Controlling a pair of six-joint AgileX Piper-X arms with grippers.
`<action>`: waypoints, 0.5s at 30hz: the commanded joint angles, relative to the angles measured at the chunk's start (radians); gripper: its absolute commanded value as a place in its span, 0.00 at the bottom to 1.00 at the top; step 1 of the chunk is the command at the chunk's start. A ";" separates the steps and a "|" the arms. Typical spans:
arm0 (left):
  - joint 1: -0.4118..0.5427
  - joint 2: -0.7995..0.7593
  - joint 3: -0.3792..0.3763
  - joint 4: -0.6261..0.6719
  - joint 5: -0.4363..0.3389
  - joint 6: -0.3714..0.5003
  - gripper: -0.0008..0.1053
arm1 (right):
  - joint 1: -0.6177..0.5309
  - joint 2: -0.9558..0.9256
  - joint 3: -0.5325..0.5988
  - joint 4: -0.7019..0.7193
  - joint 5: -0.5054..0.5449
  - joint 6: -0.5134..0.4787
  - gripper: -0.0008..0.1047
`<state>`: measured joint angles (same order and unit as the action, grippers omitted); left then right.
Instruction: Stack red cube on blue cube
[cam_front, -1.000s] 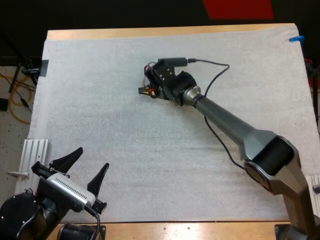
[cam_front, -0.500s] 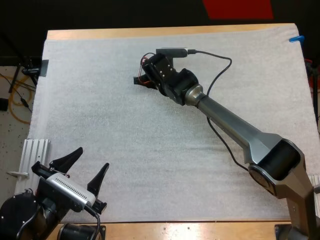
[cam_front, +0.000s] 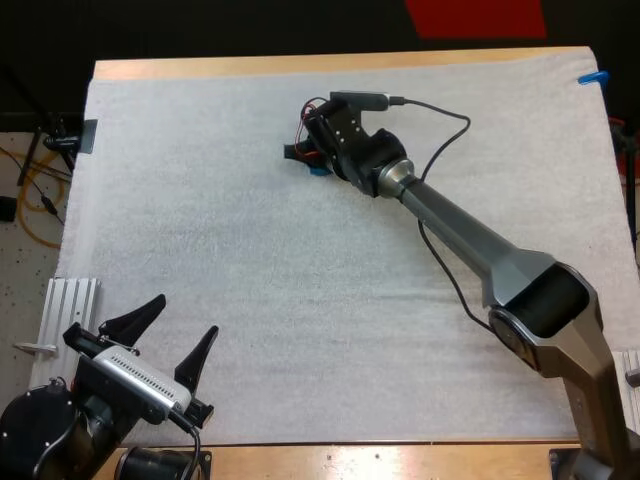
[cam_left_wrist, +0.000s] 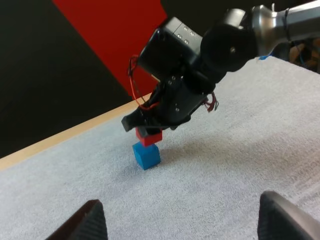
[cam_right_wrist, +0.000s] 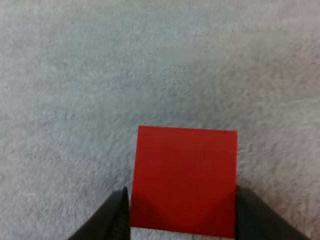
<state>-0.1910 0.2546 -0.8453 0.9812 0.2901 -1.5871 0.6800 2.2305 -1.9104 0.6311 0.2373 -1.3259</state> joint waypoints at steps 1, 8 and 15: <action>-0.004 0.003 -0.010 -0.008 -0.008 -0.002 0.60 | 0.000 0.000 -0.019 -0.006 -0.015 -0.009 0.30; -0.004 0.003 -0.010 -0.008 -0.008 -0.002 0.60 | 0.000 0.016 -0.021 -0.006 -0.017 -0.010 0.30; -0.004 0.003 -0.010 -0.008 -0.008 -0.002 0.60 | 0.000 0.025 -0.021 -0.032 -0.027 -0.013 0.30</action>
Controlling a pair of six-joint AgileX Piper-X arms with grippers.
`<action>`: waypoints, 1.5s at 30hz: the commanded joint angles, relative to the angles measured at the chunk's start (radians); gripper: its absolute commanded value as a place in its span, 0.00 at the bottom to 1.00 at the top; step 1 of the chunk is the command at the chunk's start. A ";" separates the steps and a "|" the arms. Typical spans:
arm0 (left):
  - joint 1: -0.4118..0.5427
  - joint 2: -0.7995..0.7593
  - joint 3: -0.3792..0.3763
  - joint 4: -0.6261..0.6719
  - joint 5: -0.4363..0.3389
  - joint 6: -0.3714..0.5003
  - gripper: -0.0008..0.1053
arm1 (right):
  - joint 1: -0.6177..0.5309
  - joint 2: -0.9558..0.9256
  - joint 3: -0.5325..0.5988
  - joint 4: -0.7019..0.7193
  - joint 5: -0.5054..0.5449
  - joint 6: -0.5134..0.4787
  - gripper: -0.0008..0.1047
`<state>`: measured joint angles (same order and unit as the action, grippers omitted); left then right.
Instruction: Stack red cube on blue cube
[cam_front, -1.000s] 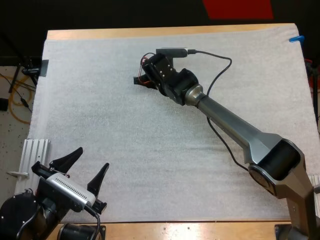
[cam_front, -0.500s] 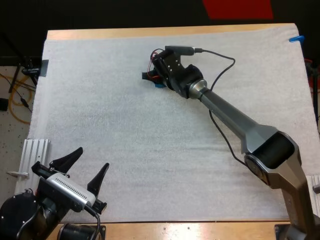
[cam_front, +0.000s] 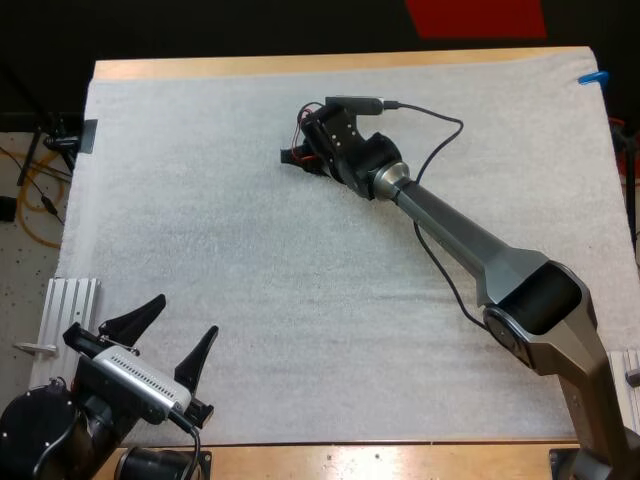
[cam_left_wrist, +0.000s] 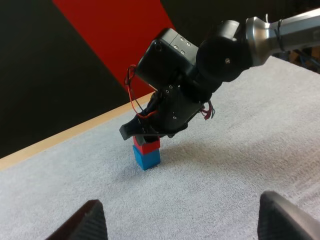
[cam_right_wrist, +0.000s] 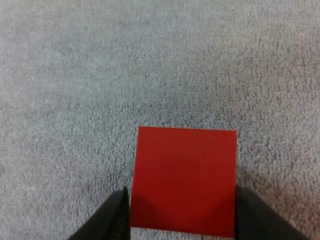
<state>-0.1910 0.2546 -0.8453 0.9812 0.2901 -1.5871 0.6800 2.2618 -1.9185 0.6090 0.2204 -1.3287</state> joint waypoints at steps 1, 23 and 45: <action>-0.004 0.003 -0.010 -0.008 -0.008 -0.002 0.60 | 0.000 -0.006 -0.013 -0.014 -0.010 -0.011 0.30; -0.004 0.003 -0.010 -0.008 -0.008 -0.002 0.60 | 0.000 -0.006 -0.013 -0.030 0.002 -0.021 0.53; -0.004 0.003 -0.010 -0.008 -0.010 0.006 0.60 | 0.023 -0.253 -0.015 0.188 0.106 -0.167 0.73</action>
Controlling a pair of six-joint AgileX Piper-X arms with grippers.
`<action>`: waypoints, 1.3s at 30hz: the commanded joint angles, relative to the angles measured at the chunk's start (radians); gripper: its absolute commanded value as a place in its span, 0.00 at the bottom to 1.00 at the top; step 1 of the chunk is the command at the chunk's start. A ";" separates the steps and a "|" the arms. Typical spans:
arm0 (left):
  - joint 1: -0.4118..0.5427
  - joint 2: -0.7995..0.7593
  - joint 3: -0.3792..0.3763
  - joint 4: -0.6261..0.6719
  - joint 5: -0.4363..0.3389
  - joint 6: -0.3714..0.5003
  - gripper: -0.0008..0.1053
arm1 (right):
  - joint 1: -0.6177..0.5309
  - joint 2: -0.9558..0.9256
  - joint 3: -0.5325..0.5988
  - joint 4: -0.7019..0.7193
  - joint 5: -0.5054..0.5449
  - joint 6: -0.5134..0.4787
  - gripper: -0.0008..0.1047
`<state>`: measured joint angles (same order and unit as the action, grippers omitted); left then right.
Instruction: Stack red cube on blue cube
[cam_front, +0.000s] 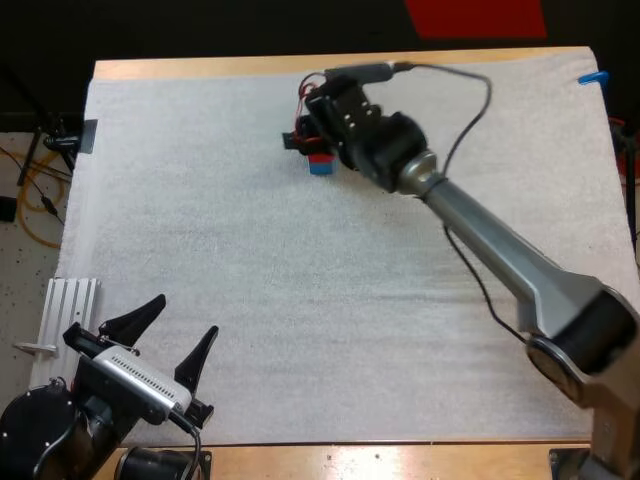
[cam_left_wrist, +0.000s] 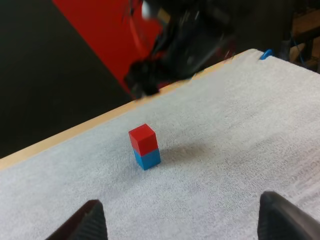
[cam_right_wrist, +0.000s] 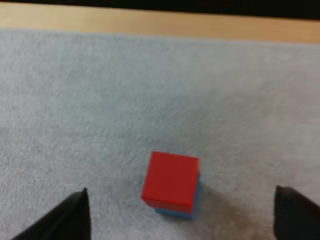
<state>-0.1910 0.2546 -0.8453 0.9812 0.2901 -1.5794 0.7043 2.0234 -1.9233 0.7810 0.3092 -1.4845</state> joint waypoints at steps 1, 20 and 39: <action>-0.004 0.006 -0.010 -0.008 -0.010 0.009 0.60 | -0.002 -0.038 -0.011 0.037 0.020 -0.028 0.74; 0.001 0.389 -0.010 -0.402 -0.032 -0.016 0.60 | -0.223 -0.187 -0.005 0.026 -0.044 -0.212 0.74; 0.259 0.531 -0.081 -0.456 -0.005 -0.133 0.60 | -0.628 -0.366 -0.005 0.028 -0.270 -0.334 0.74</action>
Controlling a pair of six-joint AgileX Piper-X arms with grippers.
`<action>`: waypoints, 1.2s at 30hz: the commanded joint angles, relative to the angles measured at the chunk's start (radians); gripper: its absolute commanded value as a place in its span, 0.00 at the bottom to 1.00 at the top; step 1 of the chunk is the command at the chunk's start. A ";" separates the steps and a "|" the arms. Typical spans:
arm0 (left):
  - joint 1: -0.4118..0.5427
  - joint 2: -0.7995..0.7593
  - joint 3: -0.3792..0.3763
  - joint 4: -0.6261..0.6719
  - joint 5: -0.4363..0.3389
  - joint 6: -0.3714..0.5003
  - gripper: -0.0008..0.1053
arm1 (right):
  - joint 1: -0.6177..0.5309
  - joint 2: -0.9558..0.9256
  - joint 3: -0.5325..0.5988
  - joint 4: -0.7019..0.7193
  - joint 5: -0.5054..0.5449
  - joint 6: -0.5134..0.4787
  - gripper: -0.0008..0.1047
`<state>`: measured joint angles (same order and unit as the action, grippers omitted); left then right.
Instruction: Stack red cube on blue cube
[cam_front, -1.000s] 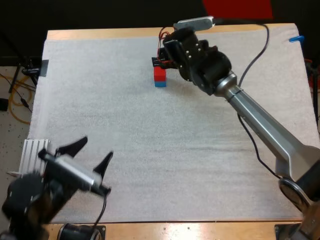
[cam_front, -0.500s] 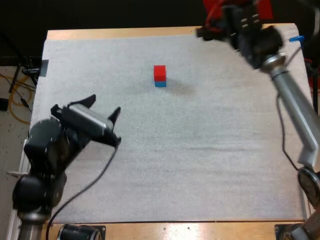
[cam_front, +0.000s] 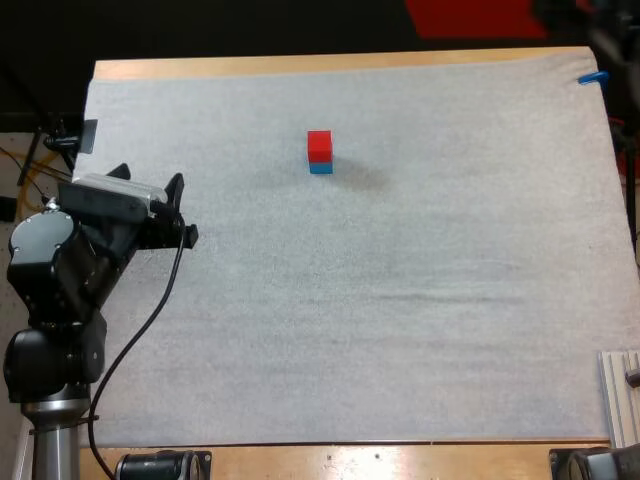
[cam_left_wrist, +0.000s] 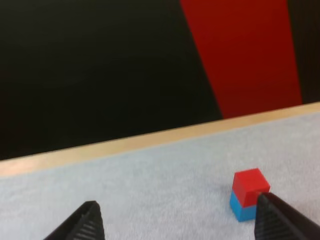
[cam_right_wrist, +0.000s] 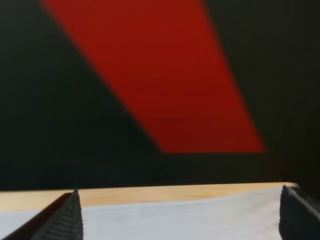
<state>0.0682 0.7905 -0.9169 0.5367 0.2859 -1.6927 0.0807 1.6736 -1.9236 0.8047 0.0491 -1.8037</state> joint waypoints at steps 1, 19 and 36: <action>0.000 -0.005 -0.014 -0.012 0.002 -0.020 0.60 | -0.033 -0.030 -0.005 0.014 -0.021 -0.027 0.74; -0.003 -0.064 -0.017 0.044 0.002 0.034 0.60 | -0.179 -0.621 0.667 -0.159 -0.098 -0.093 0.74; -0.004 -0.615 0.206 0.114 0.002 0.054 0.60 | -0.179 -1.345 1.116 -0.029 -0.167 -0.121 0.74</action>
<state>0.0682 0.1743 -0.7120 0.6532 0.2895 -1.6408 -0.1005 0.3263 -0.8076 0.7721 -0.1055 -1.9097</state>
